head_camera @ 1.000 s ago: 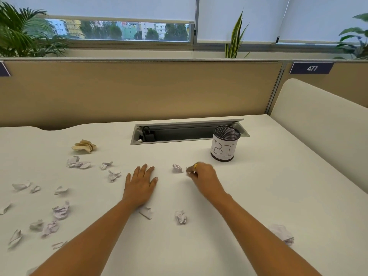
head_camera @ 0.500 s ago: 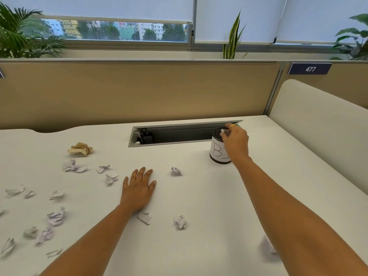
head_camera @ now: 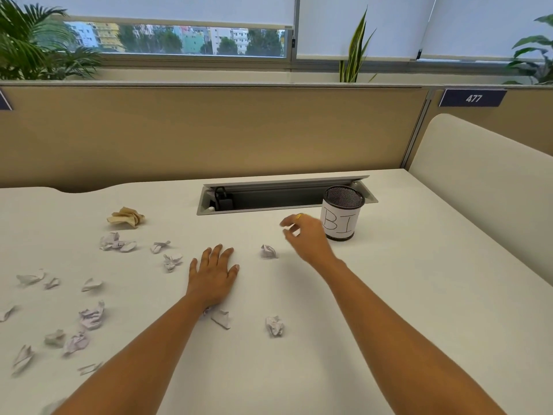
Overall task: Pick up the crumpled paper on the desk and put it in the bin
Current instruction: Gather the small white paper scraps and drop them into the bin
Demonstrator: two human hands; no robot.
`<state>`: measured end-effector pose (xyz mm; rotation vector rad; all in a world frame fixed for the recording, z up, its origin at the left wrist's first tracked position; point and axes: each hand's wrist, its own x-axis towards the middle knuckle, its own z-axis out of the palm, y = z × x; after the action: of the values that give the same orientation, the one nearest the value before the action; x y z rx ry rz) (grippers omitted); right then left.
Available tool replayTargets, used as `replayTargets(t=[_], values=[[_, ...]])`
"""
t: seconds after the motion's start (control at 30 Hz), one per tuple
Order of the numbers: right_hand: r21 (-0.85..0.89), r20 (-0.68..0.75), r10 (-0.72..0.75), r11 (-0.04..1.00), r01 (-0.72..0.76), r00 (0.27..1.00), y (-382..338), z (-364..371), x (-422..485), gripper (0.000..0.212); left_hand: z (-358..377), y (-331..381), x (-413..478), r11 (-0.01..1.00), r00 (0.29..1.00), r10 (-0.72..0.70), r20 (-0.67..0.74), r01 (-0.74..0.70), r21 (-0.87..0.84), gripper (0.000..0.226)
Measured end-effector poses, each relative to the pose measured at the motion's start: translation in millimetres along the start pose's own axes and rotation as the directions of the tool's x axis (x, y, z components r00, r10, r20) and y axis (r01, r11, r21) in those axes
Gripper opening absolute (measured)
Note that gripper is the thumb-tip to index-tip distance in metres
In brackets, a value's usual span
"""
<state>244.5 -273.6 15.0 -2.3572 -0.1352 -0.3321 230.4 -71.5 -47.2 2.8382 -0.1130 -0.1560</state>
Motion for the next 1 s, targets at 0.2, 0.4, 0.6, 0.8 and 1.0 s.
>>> replayTargets(t=[0.2,0.4,0.6,0.8,1.0], values=[[-0.038,0.359,0.0,0.999,0.015,0.933,-7,36,-20,0.037,-1,1,-1,1.0,1.0,0.0,0.007,0.0,-0.011,0.05],[-0.139,0.462,-0.017,0.986,0.092,0.887,-2,31,-44,0.045,-1,0,-1,1.0,1.0,0.003,0.003,-0.003,0.001,0.05],[-0.089,0.592,-0.045,0.989,0.121,0.805,-6,6,-79,0.057,-3,1,-2,1.0,1.0,0.007,0.013,-0.007,-0.008,0.049],[-0.117,0.635,-0.107,0.966,0.232,0.765,-9,-3,-96,0.048,-3,1,-2,1.0,1.0,0.009,0.021,-0.009,-0.009,0.049],[-0.175,0.561,-0.138,0.944,0.28,0.816,-9,10,-92,0.024,-3,0,-1,1.0,1.0,0.01,0.029,-0.01,0.003,0.05]])
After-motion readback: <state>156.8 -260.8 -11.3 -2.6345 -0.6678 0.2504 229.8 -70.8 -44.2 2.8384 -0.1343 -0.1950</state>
